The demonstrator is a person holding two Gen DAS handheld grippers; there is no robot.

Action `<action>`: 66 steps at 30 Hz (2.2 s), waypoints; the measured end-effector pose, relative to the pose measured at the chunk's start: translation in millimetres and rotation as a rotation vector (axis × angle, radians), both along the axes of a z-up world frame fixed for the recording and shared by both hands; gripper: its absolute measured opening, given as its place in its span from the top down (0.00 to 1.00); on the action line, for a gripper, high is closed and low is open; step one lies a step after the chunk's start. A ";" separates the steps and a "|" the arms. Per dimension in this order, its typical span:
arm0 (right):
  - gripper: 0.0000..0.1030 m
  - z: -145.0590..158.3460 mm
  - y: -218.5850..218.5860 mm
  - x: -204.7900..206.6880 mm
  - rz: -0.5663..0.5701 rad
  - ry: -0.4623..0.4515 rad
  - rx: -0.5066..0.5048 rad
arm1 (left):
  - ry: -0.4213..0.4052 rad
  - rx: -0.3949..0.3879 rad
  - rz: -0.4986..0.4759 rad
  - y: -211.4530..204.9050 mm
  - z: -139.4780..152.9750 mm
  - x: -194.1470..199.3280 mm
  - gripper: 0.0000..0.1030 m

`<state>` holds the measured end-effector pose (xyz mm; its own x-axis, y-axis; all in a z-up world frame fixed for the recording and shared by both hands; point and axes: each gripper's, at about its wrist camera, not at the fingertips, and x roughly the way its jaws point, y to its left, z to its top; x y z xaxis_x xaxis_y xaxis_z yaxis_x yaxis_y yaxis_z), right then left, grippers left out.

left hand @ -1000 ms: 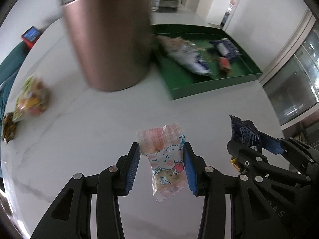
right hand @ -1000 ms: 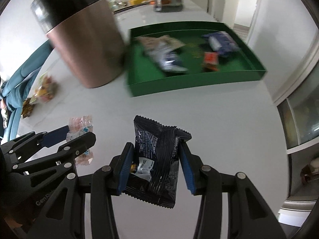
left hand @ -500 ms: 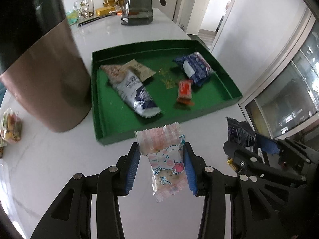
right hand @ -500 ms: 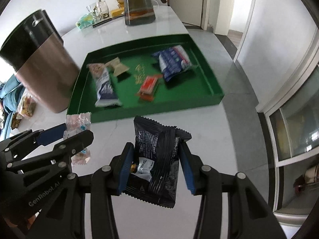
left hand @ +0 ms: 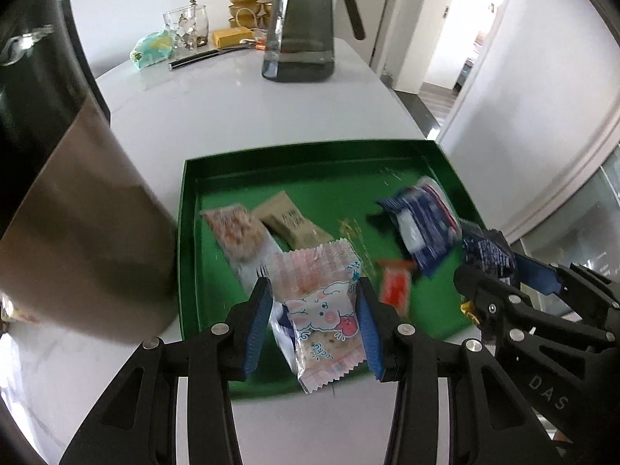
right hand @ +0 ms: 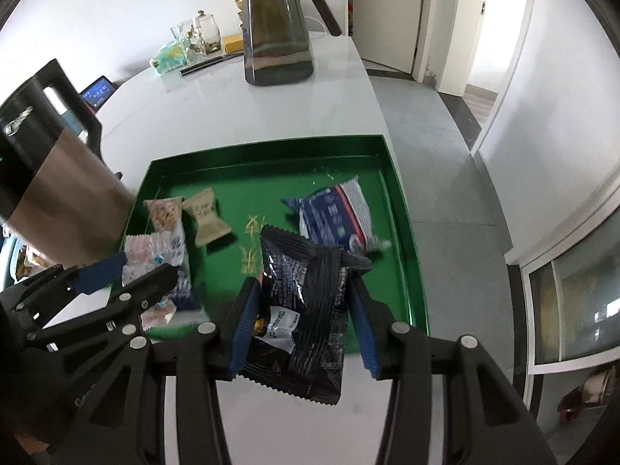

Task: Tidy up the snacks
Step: 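Carry both held packets over the green tray, then open the left gripper over the tray while the right gripper releases the black packet, then move both open tools to the brown bag and the gummy bag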

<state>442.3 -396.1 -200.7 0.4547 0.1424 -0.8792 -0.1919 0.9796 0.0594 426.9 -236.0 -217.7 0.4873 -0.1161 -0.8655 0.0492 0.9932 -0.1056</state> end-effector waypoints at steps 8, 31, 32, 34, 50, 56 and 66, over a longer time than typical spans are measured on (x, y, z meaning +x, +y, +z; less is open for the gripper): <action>0.44 -24.7 2.5 31.5 0.019 0.051 0.003 | 0.049 0.011 0.026 11.8 -26.0 30.5 0.63; 0.18 -28.8 -6.7 40.1 -0.022 0.051 0.035 | 0.054 0.045 0.007 2.9 -32.5 26.6 0.43; 0.18 -27.6 -7.8 40.6 -0.027 0.050 0.038 | 0.055 0.047 0.007 2.7 -32.2 25.6 0.43; 0.17 -24.1 -11.1 40.0 -0.037 0.045 0.049 | 0.052 0.050 0.004 1.9 -31.0 22.2 0.41; 0.00 6.2 -15.4 23.5 -0.065 -0.023 0.099 | 0.020 0.056 -0.025 -5.2 -17.3 -1.4 0.02; 0.00 20.0 -20.1 4.5 -0.077 -0.043 0.086 | 0.009 0.036 -0.028 -5.6 -7.1 -18.0 0.02; 0.00 47.5 -7.3 -51.6 -0.052 -0.087 0.101 | -0.011 -0.013 -0.043 9.5 22.0 -70.4 0.02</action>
